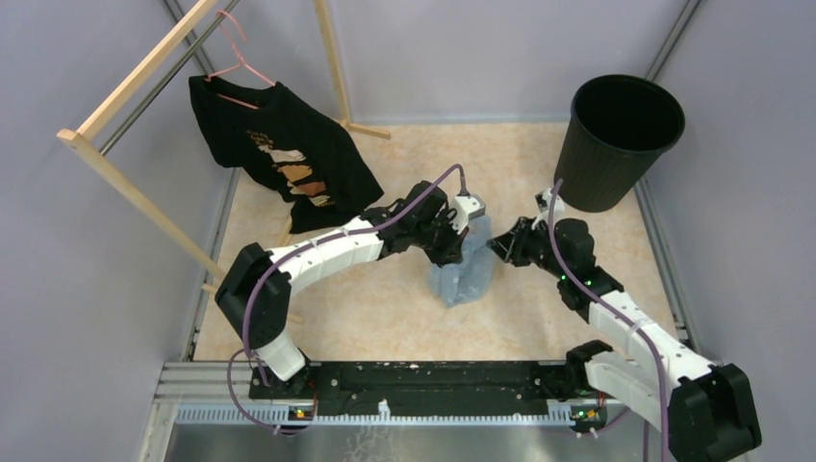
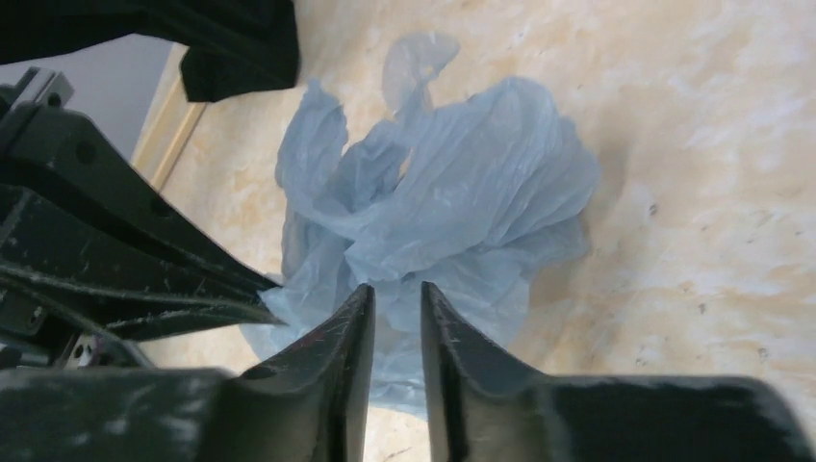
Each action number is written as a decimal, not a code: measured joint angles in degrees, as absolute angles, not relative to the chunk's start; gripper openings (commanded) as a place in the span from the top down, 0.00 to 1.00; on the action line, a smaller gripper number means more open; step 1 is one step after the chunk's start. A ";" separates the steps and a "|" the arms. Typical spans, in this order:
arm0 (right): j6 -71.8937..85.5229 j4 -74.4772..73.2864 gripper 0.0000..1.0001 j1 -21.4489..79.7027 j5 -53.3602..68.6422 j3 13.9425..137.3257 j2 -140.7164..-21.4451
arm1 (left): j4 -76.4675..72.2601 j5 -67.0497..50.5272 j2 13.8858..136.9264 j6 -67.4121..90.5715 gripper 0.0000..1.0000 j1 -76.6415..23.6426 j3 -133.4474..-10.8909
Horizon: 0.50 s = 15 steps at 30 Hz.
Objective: Put the trash bags into the trash bin
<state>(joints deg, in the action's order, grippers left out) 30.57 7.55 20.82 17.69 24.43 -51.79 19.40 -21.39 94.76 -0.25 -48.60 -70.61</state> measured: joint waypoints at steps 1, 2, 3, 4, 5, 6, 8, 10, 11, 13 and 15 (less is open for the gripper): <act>30.17 6.81 0.48 20.82 16.91 24.99 -51.72 | 19.38 -21.39 94.76 -0.25 0.97 -48.66 -70.61; 29.65 5.82 0.37 20.82 16.08 25.93 -51.86 | 19.40 -21.45 94.76 -0.23 0.97 -48.73 -70.61; 29.47 5.13 0.29 20.82 15.35 26.79 -52.07 | 19.38 -21.58 94.78 -0.21 0.97 -48.88 -70.61; 29.28 4.45 0.25 20.82 14.92 27.68 -52.45 | 19.38 -21.63 94.80 -0.19 0.97 -49.12 -70.61; 28.88 4.01 0.22 20.82 14.79 28.88 -53.28 | 19.35 -21.80 94.91 -0.19 0.95 -49.45 -70.63; 28.86 3.79 0.22 20.82 14.90 30.04 -54.37 | 19.31 -22.00 95.15 -0.19 0.94 -49.89 -70.67; 29.08 4.29 0.21 20.82 15.90 32.12 -57.47 | 19.29 -22.20 95.88 -0.16 0.89 -50.63 -70.74; 30.11 6.09 0.23 20.88 17.63 33.10 -61.17 | 19.31 -22.24 96.73 -0.14 0.77 -51.22 -70.76; 30.79 7.29 0.27 21.02 18.46 33.15 -63.13 | 19.33 -22.20 97.06 -0.19 0.69 -51.46 -70.76; 32.16 8.56 0.46 21.67 19.75 33.12 -67.24 | 19.44 -21.98 97.30 -0.12 0.57 -51.77 -70.76; 33.65 10.15 0.68 22.33 20.78 32.88 -70.67 | 19.44 -21.74 97.27 -0.16 0.47 -51.88 -70.81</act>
<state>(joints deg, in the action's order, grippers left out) 33.65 10.15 22.33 20.78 32.88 -70.67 19.44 -21.74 97.27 -0.16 -51.88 -70.81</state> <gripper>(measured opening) 0.569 0.397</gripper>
